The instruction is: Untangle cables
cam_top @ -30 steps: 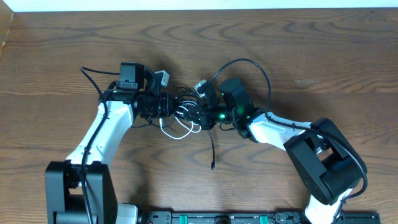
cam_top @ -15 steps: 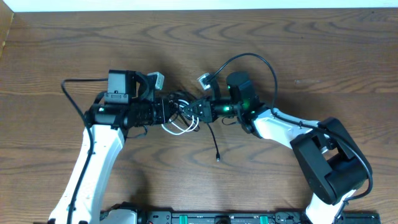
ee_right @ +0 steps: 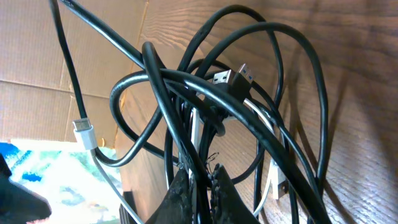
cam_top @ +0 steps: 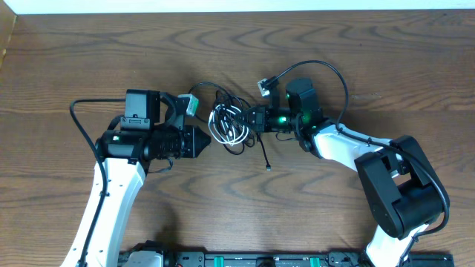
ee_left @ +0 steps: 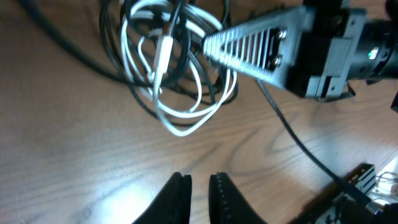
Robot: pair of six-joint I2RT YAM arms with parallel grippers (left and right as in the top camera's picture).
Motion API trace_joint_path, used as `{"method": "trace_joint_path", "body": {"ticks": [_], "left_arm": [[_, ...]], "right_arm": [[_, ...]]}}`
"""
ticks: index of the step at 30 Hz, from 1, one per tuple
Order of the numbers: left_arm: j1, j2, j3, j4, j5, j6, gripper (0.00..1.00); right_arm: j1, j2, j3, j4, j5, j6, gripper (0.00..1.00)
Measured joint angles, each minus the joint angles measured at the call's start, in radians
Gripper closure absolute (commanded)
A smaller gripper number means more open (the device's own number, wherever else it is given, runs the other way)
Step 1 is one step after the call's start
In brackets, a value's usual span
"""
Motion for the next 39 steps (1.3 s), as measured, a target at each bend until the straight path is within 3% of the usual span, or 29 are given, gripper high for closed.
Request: {"method": "trace_joint_path", "body": {"ticks": [3,13,27,39], "left_arm": [[0.0,0.005,0.0,0.059,0.001,-0.009,0.6],[-0.007,0.05,0.0,0.203,0.003,-0.054,0.59],[-0.04,0.322,0.0,0.415,-0.002,-0.064,0.55],[-0.04,0.335,0.0,0.49,-0.013,-0.064,0.54]], "right_arm": [[0.001,0.0,0.0,-0.001,-0.005,-0.001,0.99],[0.038,0.0,0.0,-0.005,-0.008,-0.002,0.99],[0.038,0.0,0.0,-0.011,-0.011,-0.002,0.99],[0.038,0.0,0.0,-0.023,-0.013,-0.019,0.99]]}}
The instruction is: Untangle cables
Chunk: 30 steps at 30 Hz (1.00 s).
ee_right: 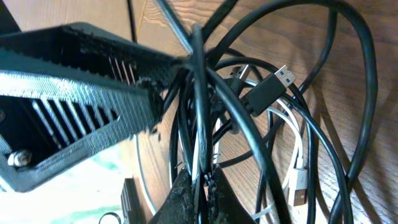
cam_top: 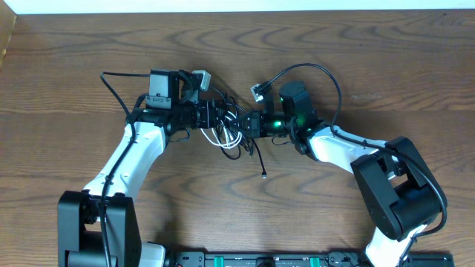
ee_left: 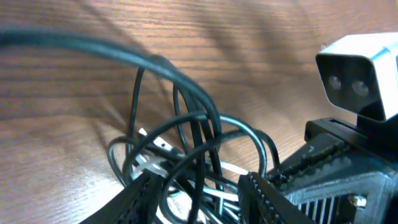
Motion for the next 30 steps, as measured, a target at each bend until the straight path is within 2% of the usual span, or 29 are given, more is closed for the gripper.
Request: {"method": "trace_joint_path", "body": {"ticks": [5,11,22,24,30], "left_arm": [[0.0,0.0,0.0,0.006,-0.043,-0.003,0.56],[-0.001,0.0,0.0,-0.006,-0.064,-0.029,0.73],[-0.013,0.008,0.0,-0.017,-0.072,-0.026,0.73],[-0.013,0.013,0.0,-0.017,-0.072,-0.026,0.92],[-0.013,0.018,0.0,-0.017,-0.063,-0.026,0.92]], "right_arm": [[0.0,0.0,0.0,-0.001,-0.002,-0.005,0.99],[0.0,0.0,0.0,-0.002,-0.003,-0.006,0.99],[0.0,0.0,0.0,-0.003,-0.002,-0.006,0.99],[0.0,0.0,0.0,-0.004,-0.002,-0.005,0.99],[0.0,0.0,0.0,-0.004,-0.001,-0.006,0.99]]}}
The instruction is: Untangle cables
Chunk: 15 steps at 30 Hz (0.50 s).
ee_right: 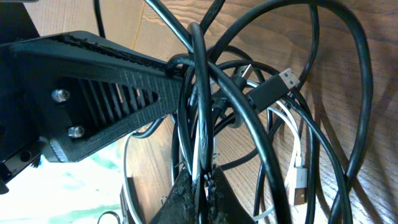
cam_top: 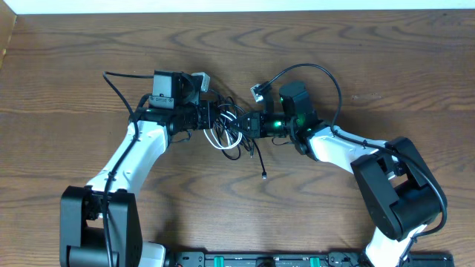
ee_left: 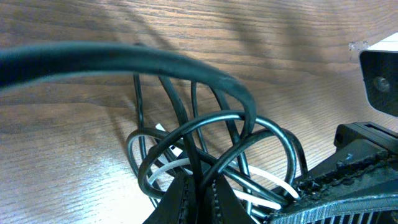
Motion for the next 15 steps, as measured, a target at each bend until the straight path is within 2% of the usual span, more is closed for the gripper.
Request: {"method": "trace_joint_path", "body": {"ticks": [4,15], "left_arm": [[0.0,-0.047,-0.006,-0.008,0.036,0.0,0.93],[-0.009,-0.399,-0.034,-0.177,0.075,0.0,0.92]], "right_arm": [[0.0,0.0,0.0,0.0,0.0,-0.008,0.99],[0.005,-0.005,0.003,-0.043,0.008,-0.015,0.99]]}}
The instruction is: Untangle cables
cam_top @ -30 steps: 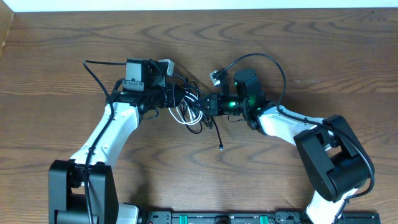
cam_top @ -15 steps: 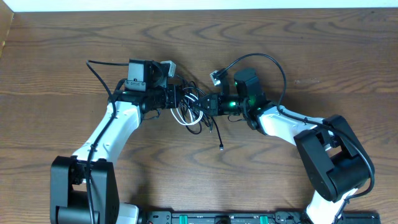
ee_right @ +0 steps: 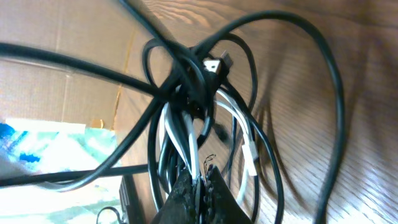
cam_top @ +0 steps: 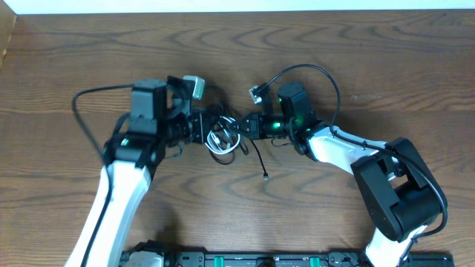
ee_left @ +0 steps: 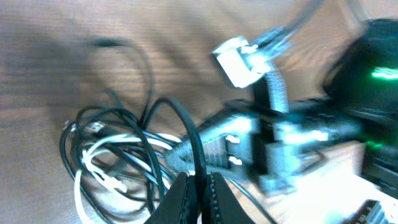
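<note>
A tangle of black and white cables (cam_top: 223, 137) lies mid-table between my two grippers. My left gripper (cam_top: 202, 127) is at the tangle's left side. In the left wrist view the gripper (ee_left: 199, 182) is shut on a thick black cable (ee_left: 194, 146) that rises out of the loops, with a white cable (ee_left: 87, 180) coiled lower left. My right gripper (cam_top: 245, 126) is at the tangle's right side. In its own view the gripper (ee_right: 200, 177) is shut on a bundle of black and white strands. A USB plug (ee_right: 217, 64) pokes from the knot.
A black cable loop (cam_top: 326, 74) arcs over my right wrist and ends in a grey connector (cam_top: 254, 93). A thin black cable end (cam_top: 266, 175) lies on the wood in front of the tangle. A cardboard box (cam_top: 6, 37) stands at the far left corner.
My left arm has drawn back to the left and its wrist now stands higher over the table, still shut on the black cable. The tangle has shifted slightly. My right gripper keeps its hold.
My left gripper was shut on nothing, in front and to the left of the tangle, while my right held its strands. Then the left stood open among the loops, then shut on a black cable, and now holds it farther left.
</note>
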Robot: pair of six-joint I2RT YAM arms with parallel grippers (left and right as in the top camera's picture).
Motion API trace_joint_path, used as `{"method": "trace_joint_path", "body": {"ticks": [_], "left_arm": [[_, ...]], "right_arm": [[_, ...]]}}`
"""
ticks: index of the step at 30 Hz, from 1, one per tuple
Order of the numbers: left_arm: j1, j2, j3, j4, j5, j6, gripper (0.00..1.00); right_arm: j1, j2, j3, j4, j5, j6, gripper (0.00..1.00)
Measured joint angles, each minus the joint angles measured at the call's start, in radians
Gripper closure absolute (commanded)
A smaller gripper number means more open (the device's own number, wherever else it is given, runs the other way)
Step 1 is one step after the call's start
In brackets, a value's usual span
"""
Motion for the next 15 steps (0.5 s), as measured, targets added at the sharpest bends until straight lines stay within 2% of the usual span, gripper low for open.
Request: {"method": "trace_joint_path", "body": {"ticks": [4,9,12,15], "left_arm": [[0.001,-0.093,0.0,-0.084,0.0,0.0,0.93],[0.002,-0.115,0.0,-0.185,0.0,0.019,0.93],[0.003,-0.115,0.0,-0.228,0.013,0.058,0.93],[0.004,-0.115,0.0,-0.239,0.088,0.126,0.92]], "right_arm": [[0.0,0.0,0.0,-0.002,0.003,0.002,0.99],[-0.003,0.0,0.0,-0.026,0.009,0.011,0.99],[-0.012,0.0,0.0,-0.053,0.013,0.013,0.99],[-0.021,-0.001,0.0,-0.087,0.016,0.013,0.99]]}}
